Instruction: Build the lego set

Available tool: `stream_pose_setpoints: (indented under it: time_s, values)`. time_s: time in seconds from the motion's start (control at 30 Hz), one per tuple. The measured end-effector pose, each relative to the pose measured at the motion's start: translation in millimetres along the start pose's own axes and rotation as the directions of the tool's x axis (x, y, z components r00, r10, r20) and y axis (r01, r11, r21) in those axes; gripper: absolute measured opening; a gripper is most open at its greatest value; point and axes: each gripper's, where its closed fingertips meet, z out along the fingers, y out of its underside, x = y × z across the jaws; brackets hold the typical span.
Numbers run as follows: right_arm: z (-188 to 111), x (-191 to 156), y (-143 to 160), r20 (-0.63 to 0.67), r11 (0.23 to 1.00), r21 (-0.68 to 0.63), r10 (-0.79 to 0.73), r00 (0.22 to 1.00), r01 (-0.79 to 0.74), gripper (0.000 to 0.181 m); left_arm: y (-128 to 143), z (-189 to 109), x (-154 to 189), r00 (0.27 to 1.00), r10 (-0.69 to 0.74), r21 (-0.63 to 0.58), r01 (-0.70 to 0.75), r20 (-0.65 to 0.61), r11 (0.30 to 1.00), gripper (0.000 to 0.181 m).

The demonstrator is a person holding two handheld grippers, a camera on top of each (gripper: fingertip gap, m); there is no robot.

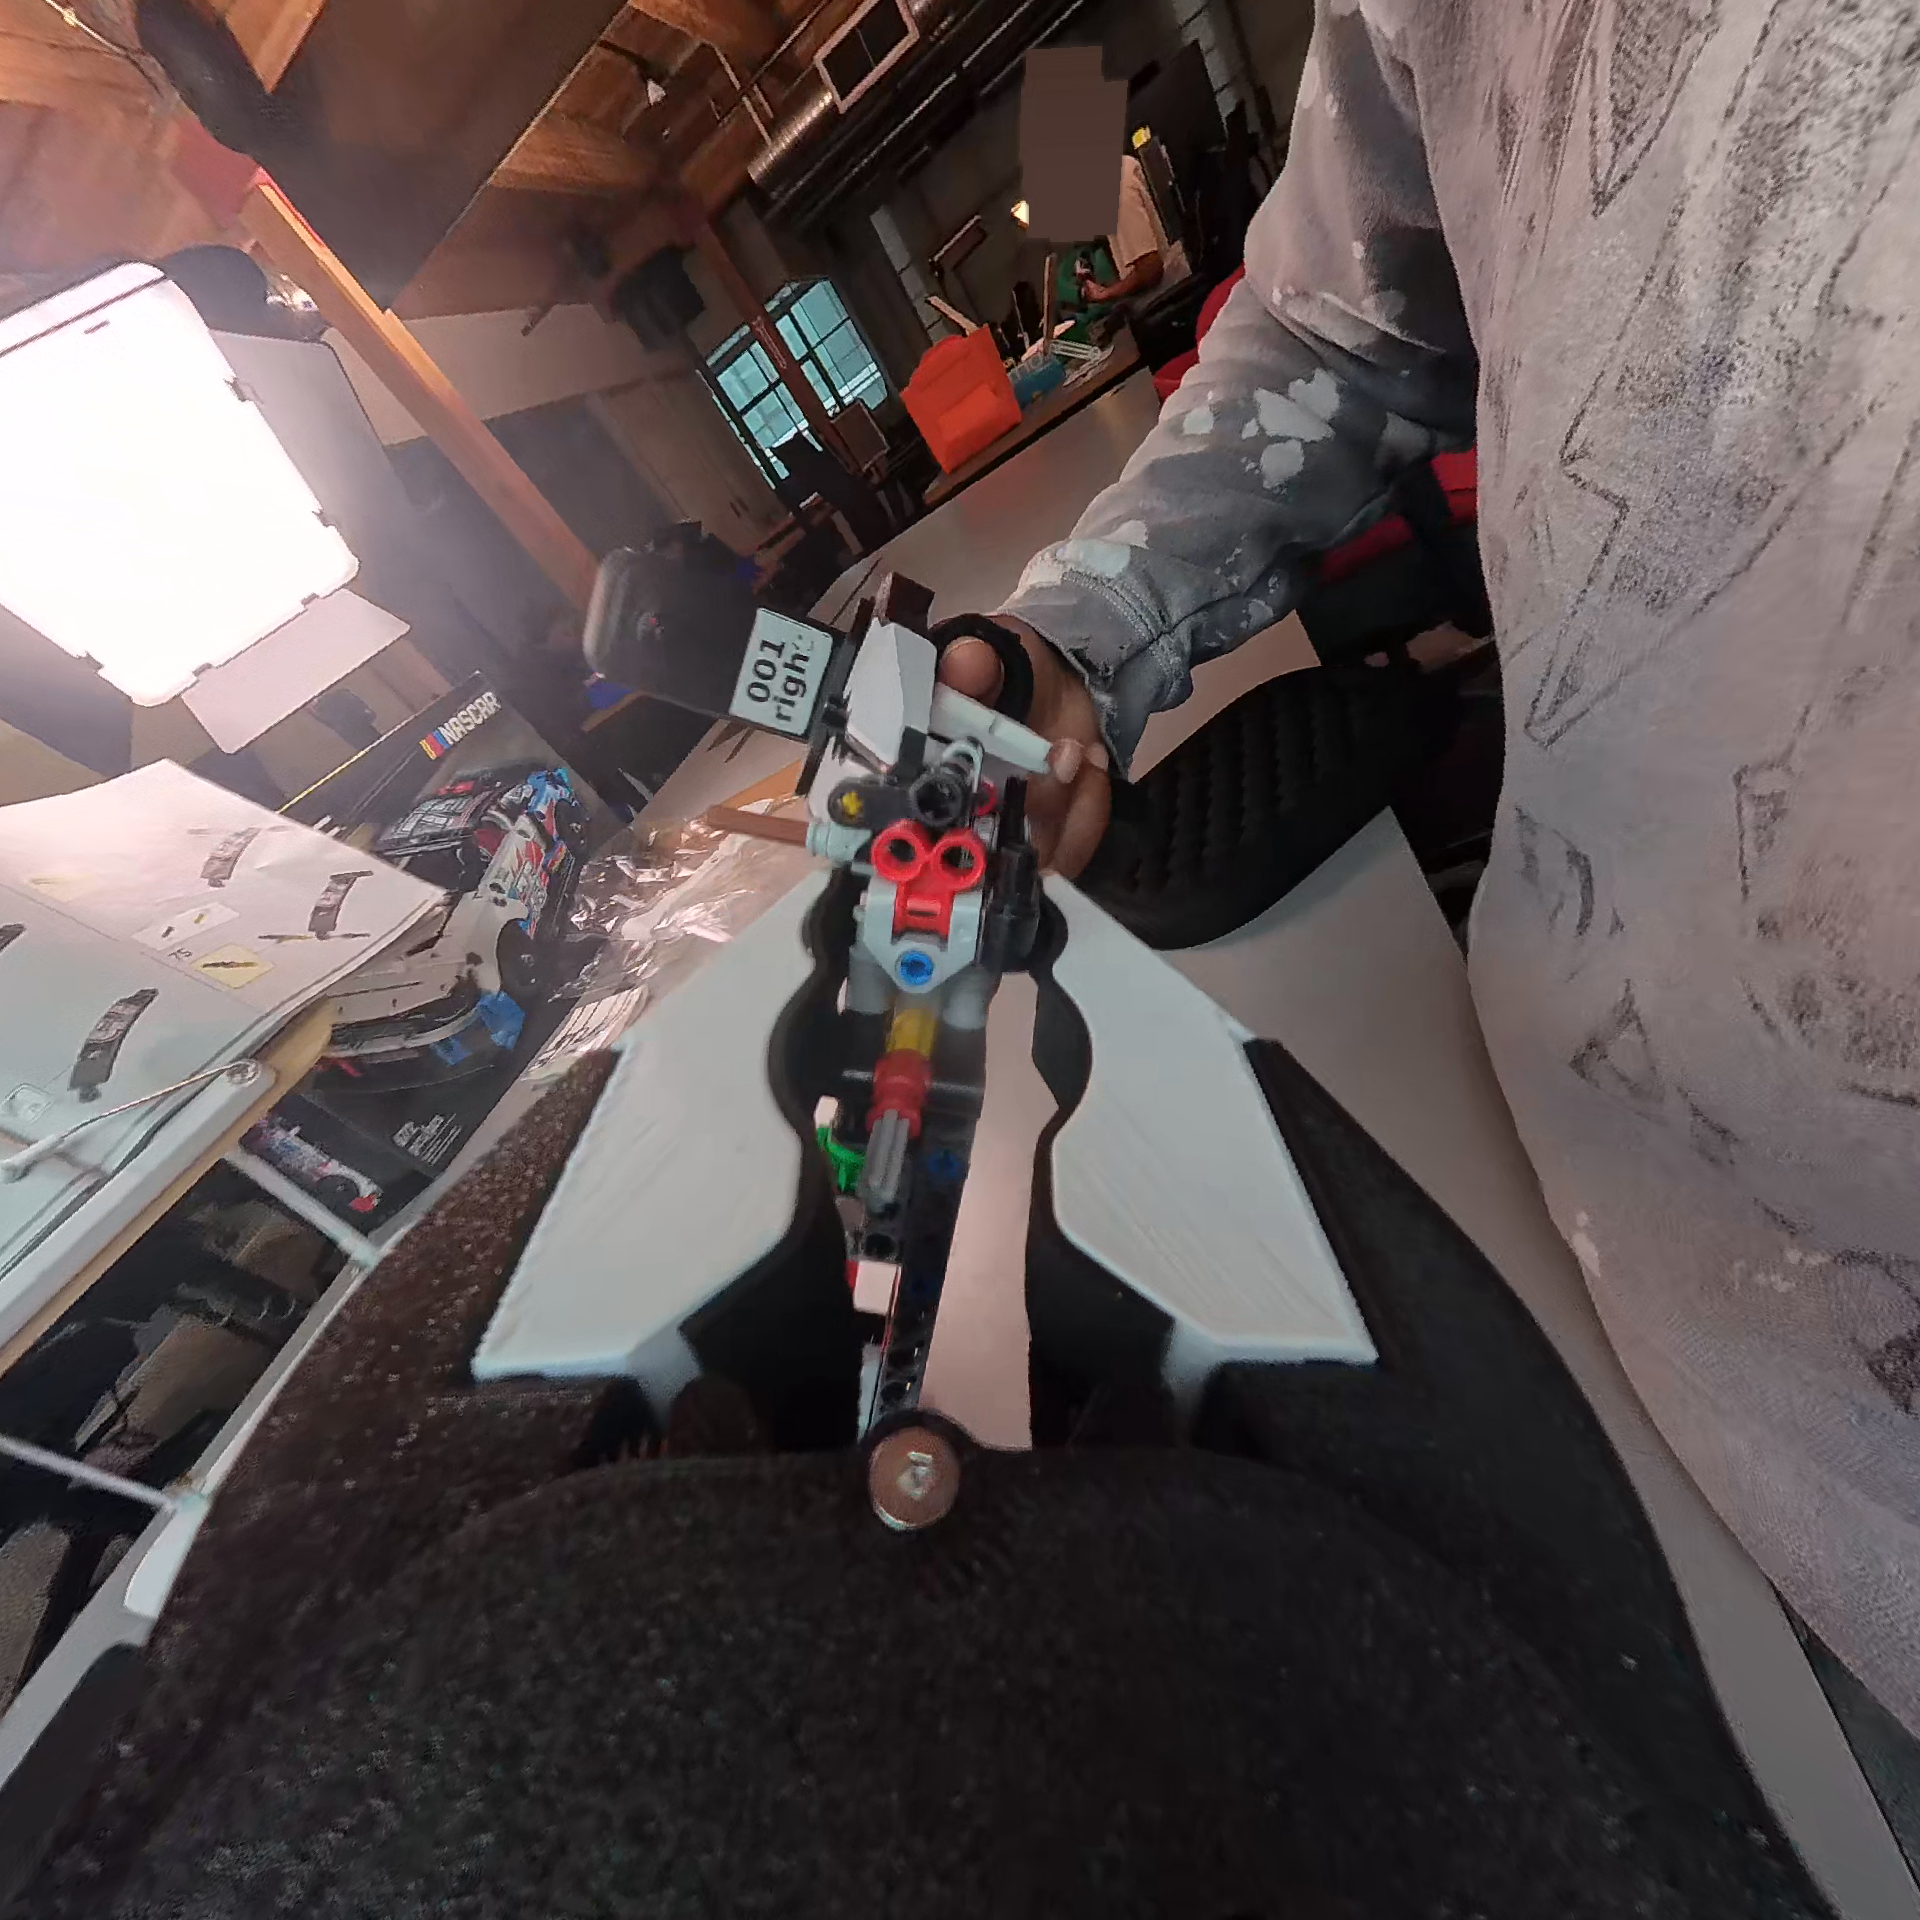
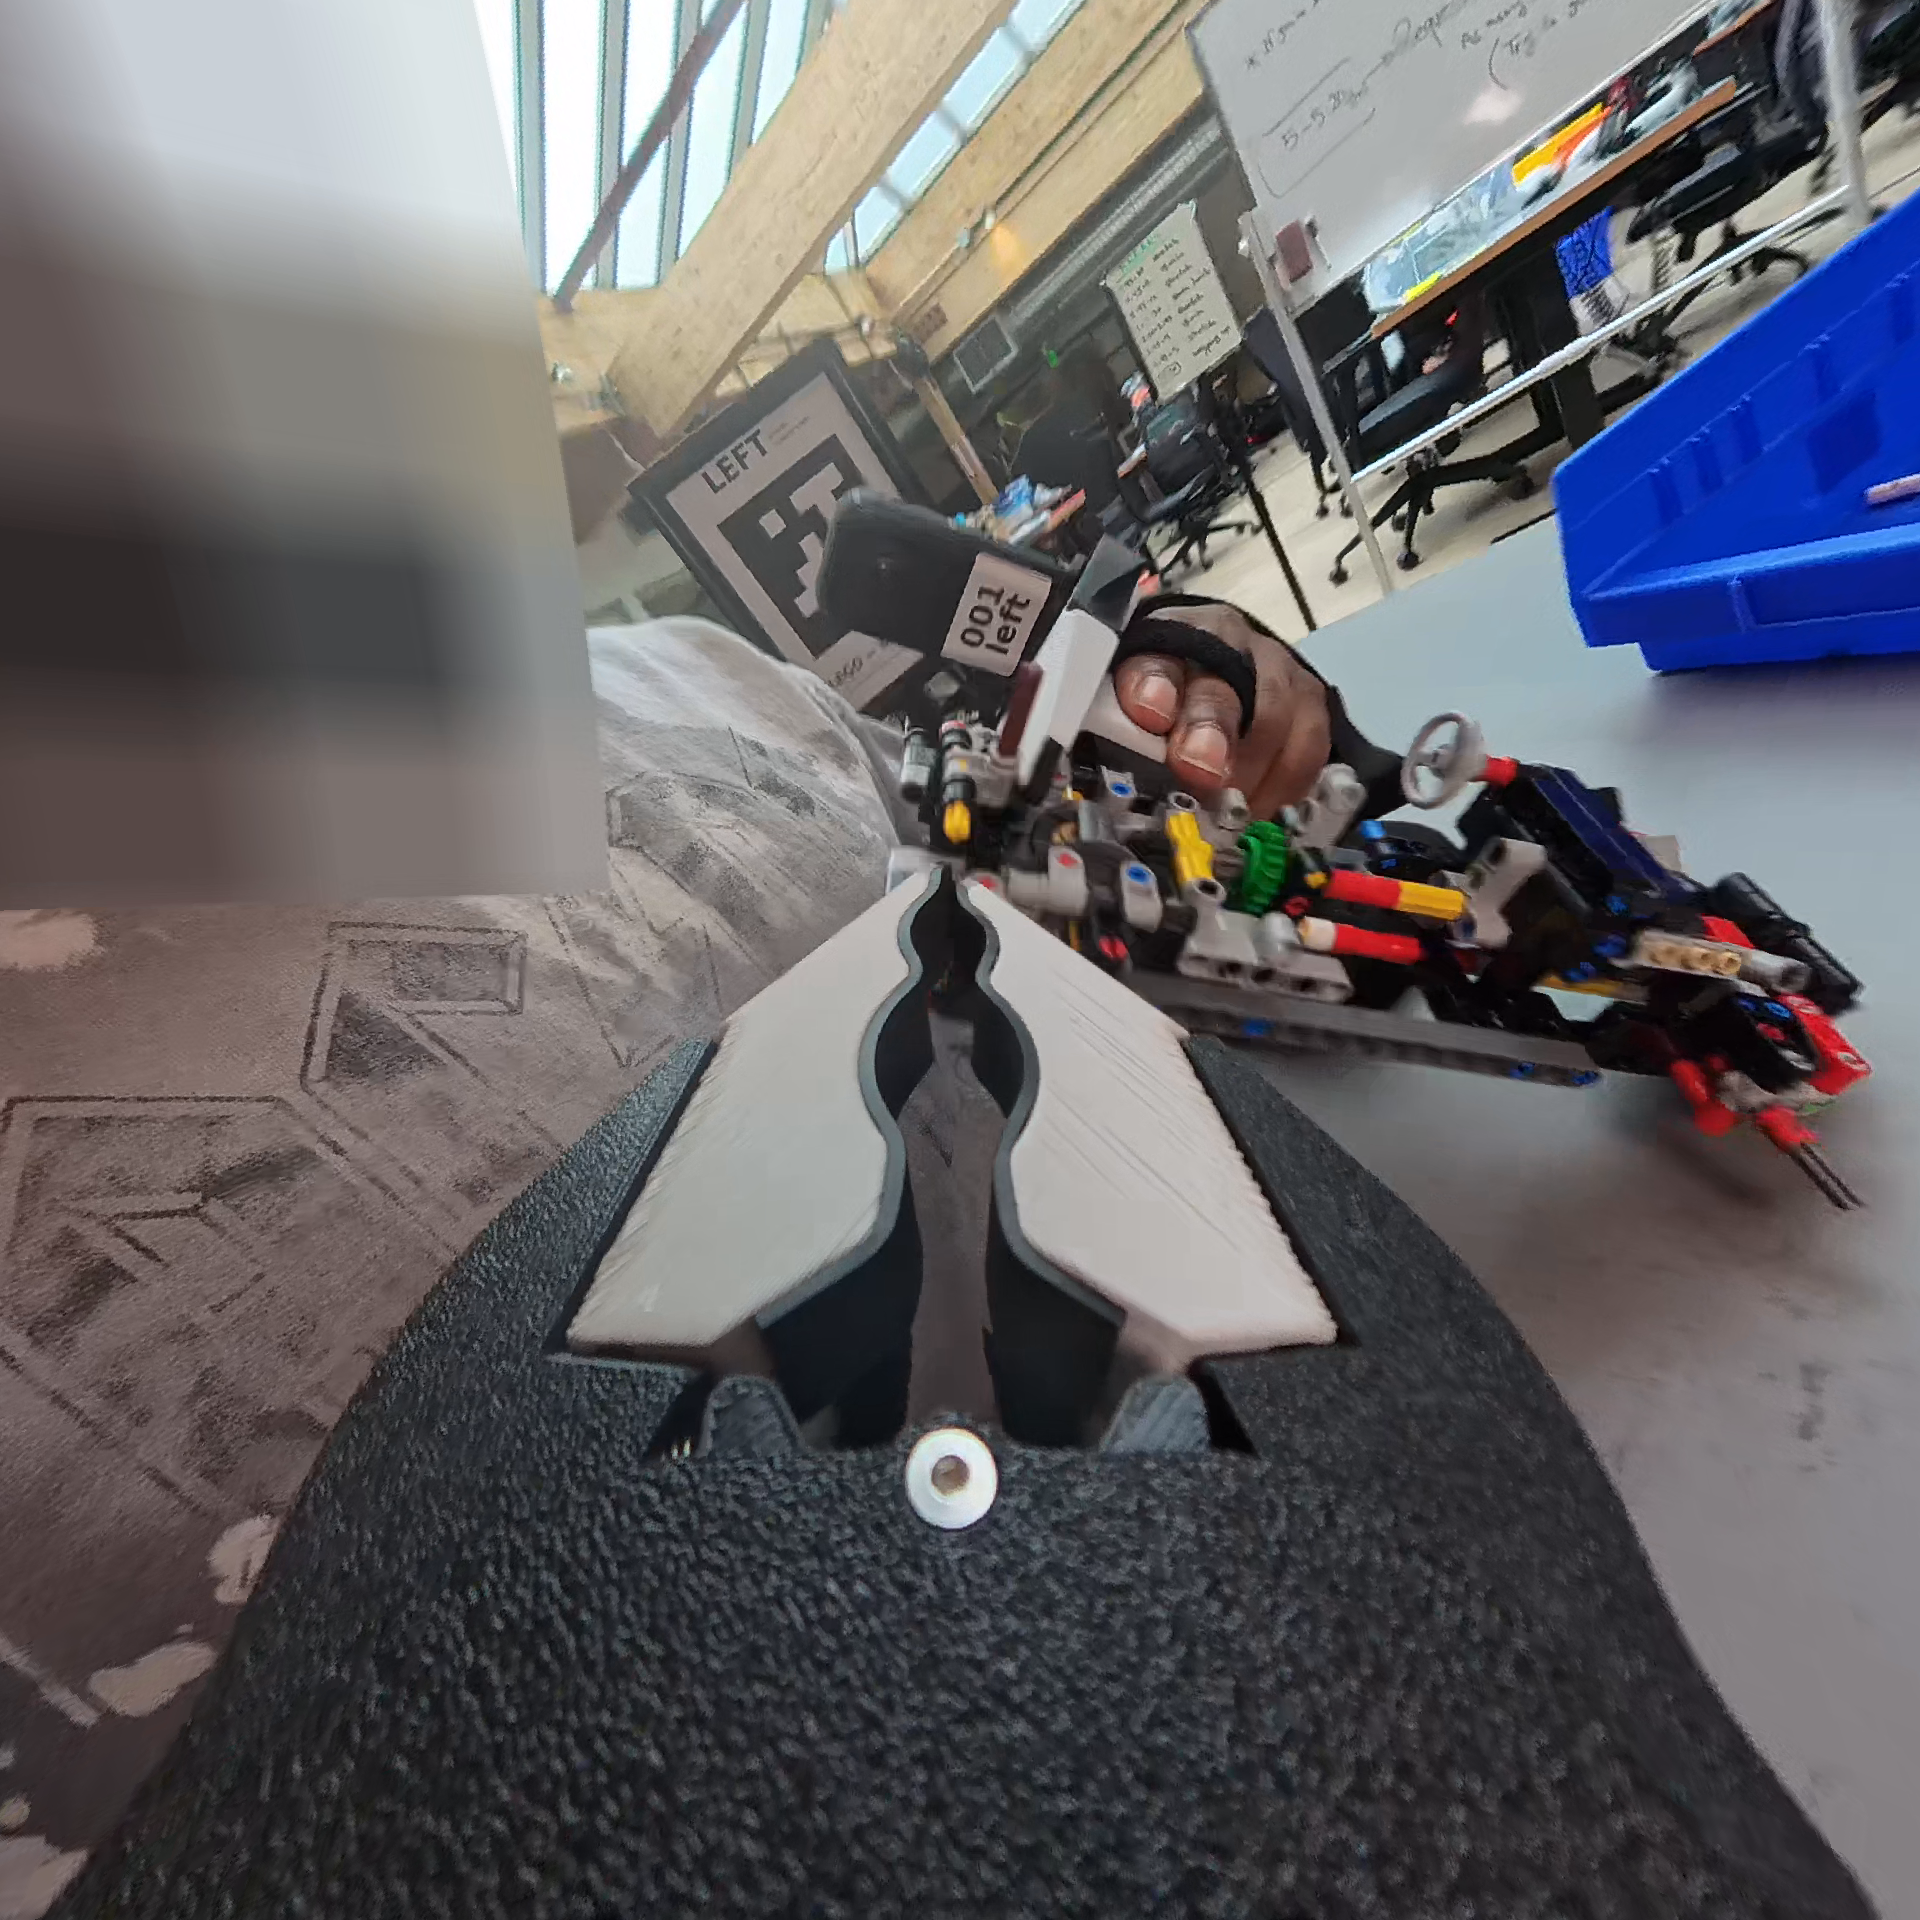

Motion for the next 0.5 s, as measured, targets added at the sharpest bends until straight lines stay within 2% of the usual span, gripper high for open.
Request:
stream_pose_setpoints:
  time_s: [0.07,0.13,0.17,0.27,0.37,0.5]
  values:
    - [-26,14,-1,-0.077,0.999,0.046,0.013,0.997,-0.009,0.000,-12,-22,-21,0.992,-0.111,0.086,0.105,0.064,0.991,0.026]
    - [-21,13,17,-0.117,1.000,-0.025,-0.020,0.993,0.017,0.000,-9,-11,-2,1.000,-0.015,0.028,0.015,0.005,0.999,0.031]
    - [-19,14,15,-0.127,0.999,-0.037,-0.020,0.992,0.015,0.000,-9,-5,-2,1.000,-0.011,0.035,0.010,0.011,0.999,0.031]
    - [-26,9,-18,-0.163,0.996,0.018,-0.085,0.983,0.089,0.000,-12,-8,-14,0.997,-0.072,0.084,0.071,0.019,0.994,0.031]
    - [-16,-7,-36,-0.141,0.988,0.028,-0.145,0.979,0.151,0.009,-13,-5,-9,0.998,-0.069,0.088,0.069,0.004,0.994,0.032]
    - [4,-9,-32,-0.101,0.993,-0.027,-0.115,0.988,0.113,0.019,-13,-2,-6,0.998,-0.060,0.081,0.060,-0.005,0.995,0.032]
